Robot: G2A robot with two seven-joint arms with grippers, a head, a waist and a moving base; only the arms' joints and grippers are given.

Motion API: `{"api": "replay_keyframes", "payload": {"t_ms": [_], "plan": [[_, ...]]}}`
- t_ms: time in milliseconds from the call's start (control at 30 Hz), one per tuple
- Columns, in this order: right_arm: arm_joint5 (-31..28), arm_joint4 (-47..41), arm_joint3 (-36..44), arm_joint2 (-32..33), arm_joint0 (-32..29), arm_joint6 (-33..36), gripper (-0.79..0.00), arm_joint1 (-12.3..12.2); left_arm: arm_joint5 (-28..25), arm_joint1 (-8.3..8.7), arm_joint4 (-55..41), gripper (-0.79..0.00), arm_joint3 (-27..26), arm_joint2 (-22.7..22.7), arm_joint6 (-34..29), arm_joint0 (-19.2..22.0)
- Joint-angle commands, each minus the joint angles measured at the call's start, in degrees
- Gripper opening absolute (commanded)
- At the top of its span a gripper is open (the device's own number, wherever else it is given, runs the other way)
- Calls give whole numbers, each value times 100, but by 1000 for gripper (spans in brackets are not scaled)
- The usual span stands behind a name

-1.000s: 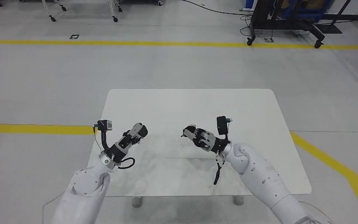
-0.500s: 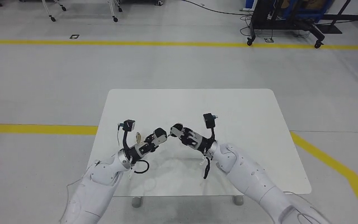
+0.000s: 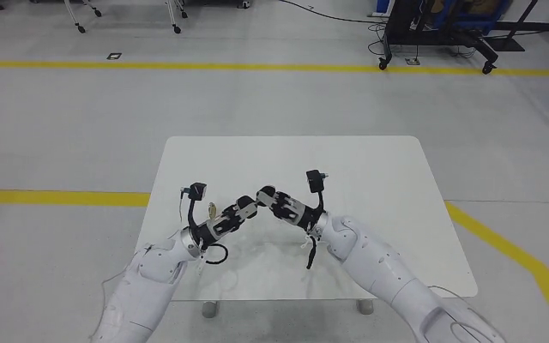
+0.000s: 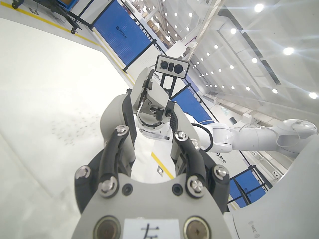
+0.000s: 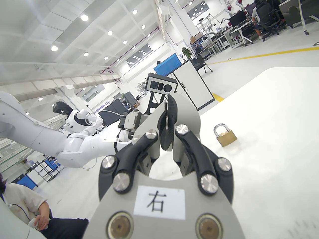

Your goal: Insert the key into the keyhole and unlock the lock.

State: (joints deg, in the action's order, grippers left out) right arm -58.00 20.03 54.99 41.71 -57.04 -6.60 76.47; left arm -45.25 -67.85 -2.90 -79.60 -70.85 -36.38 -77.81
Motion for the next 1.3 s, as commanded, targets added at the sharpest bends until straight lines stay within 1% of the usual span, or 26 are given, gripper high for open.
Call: {"api": "replay_keyframes", "payload": {"t_ms": [0,67,133,167,433,467,500,533,700,833,1067,1133,1200,1267], "plan": [[0,-24,-26,-13,12,14,-785,8,0,0,41,-557,13,21,43,11],[0,-50,-59,-24,21,31,-785,15,-9,3,84,-643,22,35,70,24],[0,-75,-88,-34,29,57,-785,21,-21,5,125,-757,28,51,98,31],[0,-91,-100,-37,34,69,-785,24,-22,8,169,-785,35,53,117,36],[0,-168,-152,-60,67,197,-785,34,32,18,397,-785,43,78,326,39],[0,-185,-160,-68,74,232,-693,36,34,21,401,-785,43,73,352,38],[0,-225,-163,-79,75,267,-102,39,39,23,407,-785,41,63,382,37],[0,-271,-168,-83,79,295,0,41,40,26,409,-785,40,52,412,33],[0,-300,-173,-83,82,309,0,42,9,56,333,-785,11,-70,525,-17],[0,-300,-173,-83,82,309,0,42,130,94,-140,-785,25,-177,371,-99],[0,-300,-173,-83,82,309,0,42,130,94,-140,-785,25,-177,371,-99],[25,-304,-160,-81,69,313,0,42,205,96,-81,-785,-38,-188,430,-114],[73,-338,-108,-53,21,539,0,17,267,112,94,-785,-126,-251,494,-164],[15,-708,-186,-60,33,1200,0,-39,326,134,168,-785,-176,-288,417,-213]]}}
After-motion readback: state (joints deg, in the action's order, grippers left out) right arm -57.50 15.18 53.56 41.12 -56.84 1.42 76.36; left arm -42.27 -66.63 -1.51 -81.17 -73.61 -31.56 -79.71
